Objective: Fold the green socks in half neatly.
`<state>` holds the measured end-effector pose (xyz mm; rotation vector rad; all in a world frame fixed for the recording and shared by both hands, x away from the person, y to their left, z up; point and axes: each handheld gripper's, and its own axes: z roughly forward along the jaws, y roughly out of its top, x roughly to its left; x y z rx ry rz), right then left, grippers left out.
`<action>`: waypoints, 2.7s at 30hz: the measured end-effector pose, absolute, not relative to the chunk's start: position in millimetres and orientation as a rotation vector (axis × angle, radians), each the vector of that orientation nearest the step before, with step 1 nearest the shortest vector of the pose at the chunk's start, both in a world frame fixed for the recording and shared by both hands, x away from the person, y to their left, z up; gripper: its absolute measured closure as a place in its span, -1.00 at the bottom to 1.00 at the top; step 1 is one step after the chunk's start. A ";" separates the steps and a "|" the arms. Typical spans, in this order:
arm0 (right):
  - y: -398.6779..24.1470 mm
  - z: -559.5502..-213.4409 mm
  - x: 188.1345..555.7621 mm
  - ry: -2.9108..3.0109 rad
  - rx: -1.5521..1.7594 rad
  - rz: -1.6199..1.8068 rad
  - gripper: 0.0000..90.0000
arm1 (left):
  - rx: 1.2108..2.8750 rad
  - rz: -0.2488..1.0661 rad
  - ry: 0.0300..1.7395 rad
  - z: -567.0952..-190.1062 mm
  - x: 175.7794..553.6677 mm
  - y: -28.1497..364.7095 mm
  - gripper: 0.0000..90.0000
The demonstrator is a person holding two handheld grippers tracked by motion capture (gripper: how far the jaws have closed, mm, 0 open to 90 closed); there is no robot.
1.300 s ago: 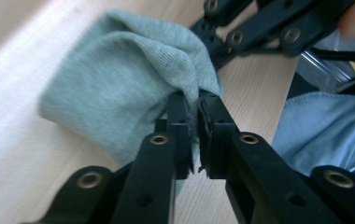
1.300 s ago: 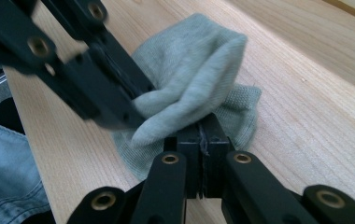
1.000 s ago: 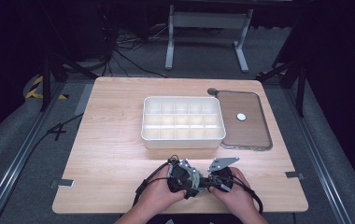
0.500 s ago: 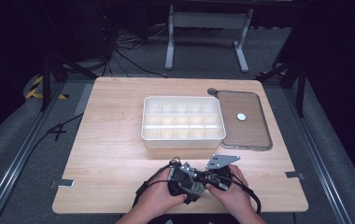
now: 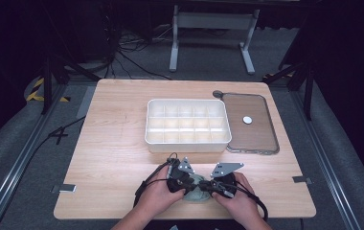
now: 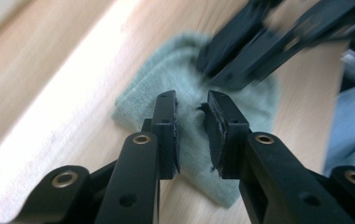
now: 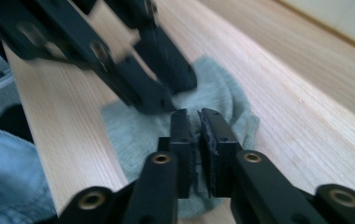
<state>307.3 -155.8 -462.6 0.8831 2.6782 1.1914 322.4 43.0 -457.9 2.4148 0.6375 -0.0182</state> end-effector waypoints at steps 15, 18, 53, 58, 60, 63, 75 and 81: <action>-191.4 -440.8 314.2 2.626 1.106 1.222 0.42 | 2.410 -0.020 0.693 -456.3 318.8 44.8 0.66; -190.0 -442.9 313.7 2.613 1.141 1.214 0.35 | 2.411 -0.024 0.713 -454.7 317.6 45.3 0.68; -156.0 -458.5 306.5 2.750 1.083 1.037 0.93 | 2.466 -0.139 0.800 -444.9 322.3 84.2 0.60; -153.4 -455.6 303.9 2.737 1.063 1.024 0.93 | 2.539 -0.176 0.736 -453.0 319.1 75.9 0.75; -151.5 -454.5 302.5 2.739 1.051 1.024 0.92 | 2.541 -0.172 0.721 -453.5 317.8 73.0 0.79; -148.4 -454.4 300.8 2.749 1.018 1.022 0.92 | 2.538 -0.174 0.687 -454.5 317.7 71.6 0.82; -137.8 -453.4 294.3 2.760 0.941 1.013 0.88 | 2.548 -0.162 0.631 -453.4 317.2 68.7 0.70; -140.8 -458.8 298.9 2.731 0.968 1.006 0.91 | 2.493 -0.131 0.667 -453.1 319.3 71.9 0.60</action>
